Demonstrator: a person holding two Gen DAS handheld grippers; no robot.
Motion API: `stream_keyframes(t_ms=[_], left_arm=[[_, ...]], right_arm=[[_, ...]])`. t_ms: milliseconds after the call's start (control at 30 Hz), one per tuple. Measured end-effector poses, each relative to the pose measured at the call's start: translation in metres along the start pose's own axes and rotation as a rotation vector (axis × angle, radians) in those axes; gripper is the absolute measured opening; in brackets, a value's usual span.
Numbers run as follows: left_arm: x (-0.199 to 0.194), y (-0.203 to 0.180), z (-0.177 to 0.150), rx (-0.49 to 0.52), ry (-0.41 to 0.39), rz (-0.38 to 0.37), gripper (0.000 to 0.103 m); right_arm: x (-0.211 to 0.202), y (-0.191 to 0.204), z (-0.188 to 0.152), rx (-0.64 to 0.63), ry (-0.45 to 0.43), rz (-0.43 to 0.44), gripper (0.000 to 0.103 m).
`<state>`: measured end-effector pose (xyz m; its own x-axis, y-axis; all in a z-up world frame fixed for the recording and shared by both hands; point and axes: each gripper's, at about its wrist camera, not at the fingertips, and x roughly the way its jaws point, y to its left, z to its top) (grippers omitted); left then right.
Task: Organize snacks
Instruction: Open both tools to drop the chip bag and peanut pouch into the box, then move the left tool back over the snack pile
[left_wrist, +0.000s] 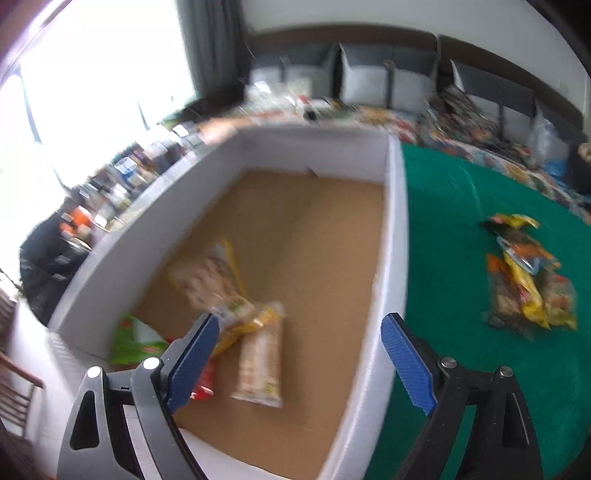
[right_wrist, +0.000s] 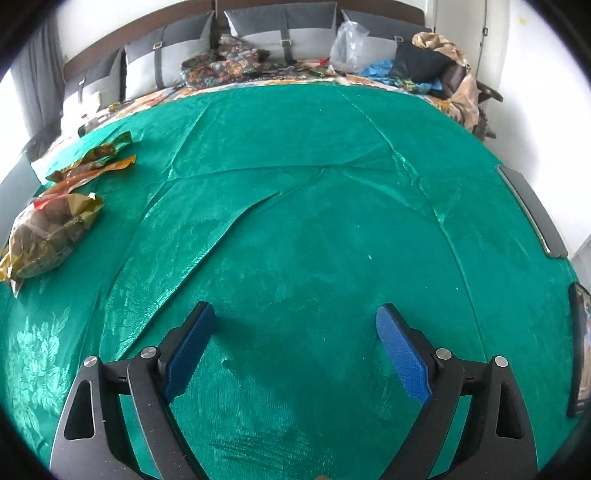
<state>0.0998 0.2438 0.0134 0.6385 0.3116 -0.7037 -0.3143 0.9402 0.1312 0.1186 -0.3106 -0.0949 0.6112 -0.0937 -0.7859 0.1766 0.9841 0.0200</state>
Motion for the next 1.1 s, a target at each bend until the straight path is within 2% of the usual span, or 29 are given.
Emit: stream_keyframes(t_ms=[67, 133, 267, 333, 433, 467, 600, 700, 767, 933, 1000, 1100], left_arm=[[-0.021, -0.006, 0.004, 0.001, -0.089, 0.041, 0.089], [-0.046, -0.019, 0.008, 0.012, -0.173, 0.039, 0.089], [-0.081, -0.061, 0.012, 0.091, -0.247, -0.044, 0.091], [-0.093, -0.091, 0.007, 0.137, -0.251, -0.124, 0.100], [-0.094, -0.128, -0.005, 0.167, -0.199, -0.249, 0.101], [-0.088, -0.146, -0.013, 0.178, -0.152, -0.305, 0.101], [-0.047, -0.195, -0.043, 0.257, 0.004, -0.399, 0.101], [-0.007, -0.217, -0.062, 0.280, 0.131, -0.452, 0.101], [0.012, -0.224, -0.071, 0.264, 0.174, -0.440, 0.101], [0.044, -0.225, -0.073, 0.196, 0.210, -0.399, 0.101], [0.047, -0.224, -0.073, 0.191, 0.178, -0.388, 0.101], [0.049, -0.232, -0.079, 0.248, 0.135, -0.351, 0.103]], right_arm=[[-0.001, -0.001, -0.002, 0.000, 0.000, -0.001, 0.092], [-0.001, -0.001, -0.001, 0.000, 0.000, -0.001, 0.092], [-0.001, -0.001, -0.001, 0.000, 0.000, -0.001, 0.092], [-0.001, -0.001, -0.001, -0.001, 0.000, -0.001, 0.092], [-0.001, -0.001, -0.001, -0.001, 0.000, -0.001, 0.092], [-0.001, -0.001, -0.001, -0.001, 0.000, -0.001, 0.092], [-0.001, -0.002, -0.001, -0.001, 0.000, -0.002, 0.092], [-0.001, -0.002, -0.001, -0.001, 0.000, -0.002, 0.092], [-0.001, -0.002, -0.001, -0.001, 0.000, -0.002, 0.092], [-0.001, -0.002, -0.001, -0.001, 0.000, -0.002, 0.092], [-0.001, -0.002, -0.001, -0.001, 0.000, -0.002, 0.092], [-0.001, -0.002, -0.001, -0.001, 0.000, -0.003, 0.092]])
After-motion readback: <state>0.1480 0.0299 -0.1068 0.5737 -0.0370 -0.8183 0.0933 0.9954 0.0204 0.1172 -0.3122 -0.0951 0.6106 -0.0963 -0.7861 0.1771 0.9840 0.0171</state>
